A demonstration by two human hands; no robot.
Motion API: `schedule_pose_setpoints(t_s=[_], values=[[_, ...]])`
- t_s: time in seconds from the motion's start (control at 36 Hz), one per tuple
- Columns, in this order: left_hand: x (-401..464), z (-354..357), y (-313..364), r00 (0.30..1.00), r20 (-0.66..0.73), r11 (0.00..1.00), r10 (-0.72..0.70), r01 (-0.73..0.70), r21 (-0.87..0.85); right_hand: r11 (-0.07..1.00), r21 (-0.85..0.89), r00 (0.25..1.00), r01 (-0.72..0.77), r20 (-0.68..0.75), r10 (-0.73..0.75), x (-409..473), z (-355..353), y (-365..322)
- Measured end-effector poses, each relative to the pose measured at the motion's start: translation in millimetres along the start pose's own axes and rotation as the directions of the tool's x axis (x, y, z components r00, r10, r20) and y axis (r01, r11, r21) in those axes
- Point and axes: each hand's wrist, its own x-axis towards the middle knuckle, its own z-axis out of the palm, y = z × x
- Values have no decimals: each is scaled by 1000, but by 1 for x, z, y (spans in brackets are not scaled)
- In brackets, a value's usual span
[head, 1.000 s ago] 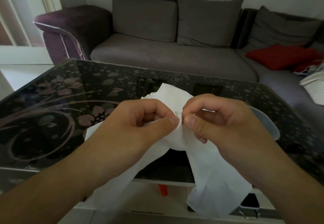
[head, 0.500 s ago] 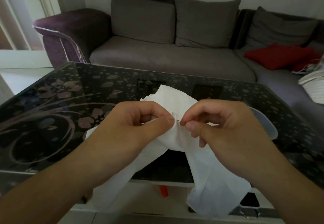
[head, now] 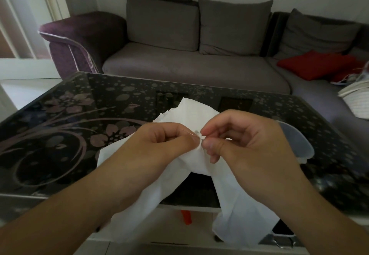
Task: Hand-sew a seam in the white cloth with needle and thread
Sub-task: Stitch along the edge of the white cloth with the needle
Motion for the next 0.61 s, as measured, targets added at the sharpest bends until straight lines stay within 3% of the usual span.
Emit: schedule_pose_setpoints(t_s=[0.11, 0.28, 0.44, 0.61], values=[[-1, -1, 1, 1000, 4, 999, -12, 12, -45, 1000, 22, 1000, 18, 14, -19, 0, -2, -1], [-2, 0, 2, 1000, -17, 1000, -13, 13, 11, 994, -98, 998, 54, -17, -56, 0, -11, -5], [-1, -1, 0, 1000, -13, 998, -22, 23, 55, 986, -75, 981, 147, 137, -136, 1, 1, -8], [-1, -1, -2, 1000, 5, 999, -23, 23, 33, 991, 22, 991, 130, 38, -131, 0, 3, -3]])
